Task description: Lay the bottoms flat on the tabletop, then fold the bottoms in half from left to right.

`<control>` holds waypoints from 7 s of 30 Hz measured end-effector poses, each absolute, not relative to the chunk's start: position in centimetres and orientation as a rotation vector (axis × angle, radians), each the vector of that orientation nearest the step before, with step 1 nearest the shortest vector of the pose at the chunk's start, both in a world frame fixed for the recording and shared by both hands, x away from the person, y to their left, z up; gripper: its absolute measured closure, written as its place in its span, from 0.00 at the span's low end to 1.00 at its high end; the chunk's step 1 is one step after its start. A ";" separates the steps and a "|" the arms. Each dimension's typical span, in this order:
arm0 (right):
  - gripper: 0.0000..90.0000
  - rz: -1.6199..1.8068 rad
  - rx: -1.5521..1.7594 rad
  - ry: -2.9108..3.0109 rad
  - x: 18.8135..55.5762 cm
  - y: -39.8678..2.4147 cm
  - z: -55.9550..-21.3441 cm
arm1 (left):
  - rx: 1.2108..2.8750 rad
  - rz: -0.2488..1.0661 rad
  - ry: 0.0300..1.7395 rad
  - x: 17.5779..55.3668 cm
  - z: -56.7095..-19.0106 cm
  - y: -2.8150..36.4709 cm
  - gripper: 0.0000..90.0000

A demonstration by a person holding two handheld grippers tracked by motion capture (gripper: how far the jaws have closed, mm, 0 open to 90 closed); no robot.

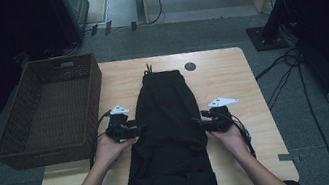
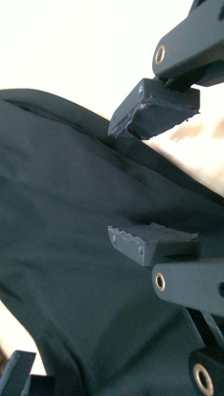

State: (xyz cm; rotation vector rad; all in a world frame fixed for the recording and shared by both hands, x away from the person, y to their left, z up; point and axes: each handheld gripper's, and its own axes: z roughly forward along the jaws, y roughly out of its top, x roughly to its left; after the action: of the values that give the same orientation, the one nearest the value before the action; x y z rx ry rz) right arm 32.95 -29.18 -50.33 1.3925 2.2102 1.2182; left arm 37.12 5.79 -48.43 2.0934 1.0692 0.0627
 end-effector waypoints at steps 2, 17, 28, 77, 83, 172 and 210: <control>0.53 1.205 1.379 2.203 33.8 -28.9 -50.4 | 2.097 0.076 1.078 38.2 -48.7 5.6 0.46; 0.58 1.136 1.381 2.204 38.3 -27.2 -51.7 | 2.109 0.078 1.145 41.0 -50.3 4.6 0.81; 0.82 1.109 1.362 2.195 37.1 -27.5 -51.8 | 2.151 0.076 1.093 39.3 -50.4 4.8 0.99; 0.96 1.250 1.595 2.212 48.9 -26.9 -48.2 | 2.023 0.158 1.161 50.0 -46.0 2.0 0.98; 0.95 1.342 1.422 2.038 50.7 -26.4 -40.8 | 1.897 0.235 1.115 51.2 -41.7 2.8 0.98; 0.95 1.284 1.316 2.454 32.5 -27.6 -47.3 | 2.162 0.021 0.909 34.0 -47.2 4.6 0.97; 0.92 1.179 1.471 2.180 45.8 -25.5 -51.5 | 2.035 0.232 1.214 48.0 -50.3 2.7 0.96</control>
State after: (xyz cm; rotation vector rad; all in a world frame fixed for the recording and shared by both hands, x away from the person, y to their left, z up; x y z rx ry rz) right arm 45.76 -25.48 -51.48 1.4708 2.1798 1.1786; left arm 48.00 2.67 -50.29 2.0346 1.2143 0.2315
